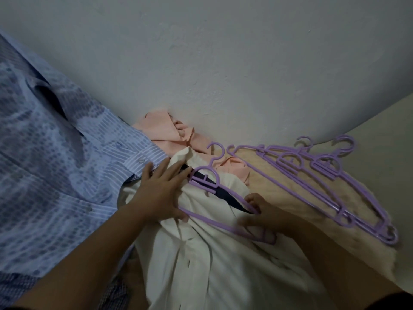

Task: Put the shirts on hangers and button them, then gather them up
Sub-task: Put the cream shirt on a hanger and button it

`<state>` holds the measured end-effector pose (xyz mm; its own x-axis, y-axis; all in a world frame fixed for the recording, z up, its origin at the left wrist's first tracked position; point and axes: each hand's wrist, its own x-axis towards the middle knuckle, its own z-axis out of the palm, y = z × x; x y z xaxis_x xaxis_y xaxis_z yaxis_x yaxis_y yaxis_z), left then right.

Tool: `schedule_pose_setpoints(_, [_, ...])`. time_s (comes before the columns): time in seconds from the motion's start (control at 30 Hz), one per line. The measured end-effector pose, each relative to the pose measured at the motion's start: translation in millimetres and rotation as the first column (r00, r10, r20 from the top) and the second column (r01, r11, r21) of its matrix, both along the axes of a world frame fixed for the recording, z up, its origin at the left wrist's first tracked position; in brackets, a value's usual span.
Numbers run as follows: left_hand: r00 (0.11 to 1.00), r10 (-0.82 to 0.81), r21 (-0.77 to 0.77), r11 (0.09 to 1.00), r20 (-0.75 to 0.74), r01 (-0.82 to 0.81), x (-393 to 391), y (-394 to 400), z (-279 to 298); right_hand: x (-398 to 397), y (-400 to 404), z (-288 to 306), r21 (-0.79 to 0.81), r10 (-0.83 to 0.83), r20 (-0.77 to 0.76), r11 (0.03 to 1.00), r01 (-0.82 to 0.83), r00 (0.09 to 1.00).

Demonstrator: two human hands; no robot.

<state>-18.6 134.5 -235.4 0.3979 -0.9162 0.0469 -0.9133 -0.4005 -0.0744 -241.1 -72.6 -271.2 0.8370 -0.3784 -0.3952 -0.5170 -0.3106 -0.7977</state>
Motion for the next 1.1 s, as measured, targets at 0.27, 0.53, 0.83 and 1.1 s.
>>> schedule_pose_setpoints(0.27, [0.998, -0.055, -0.058, 0.997, -0.030, 0.054, 12.2, -6.6, -8.6, 25.8, -6.3, -7.9, 0.212, -0.253, 0.021, 0.947, 0.243, 0.967])
schedule_pose_setpoints(0.53, [0.993, -0.111, -0.082, 0.991, -0.037, 0.108, 13.4, -14.7, -13.1, 36.1, -10.6, -14.7, 0.107, -0.451, 0.025, 0.888, 0.447, 0.892])
schedule_pose_setpoints(0.83, [0.982, -0.168, -0.208, 0.967, -0.085, 0.148, 11.5, -12.4, -28.9, 27.8, -9.6, -21.1, 0.349, -0.551, 0.148, 0.806, 0.478, 0.821])
schedule_pose_setpoints(1.1, [0.977, -0.199, -0.291, 0.942, -0.073, 0.170, 14.6, -11.9, -36.3, 25.6, -20.0, -11.3, 0.412, -0.431, 0.060, 0.832, 0.371, 0.901])
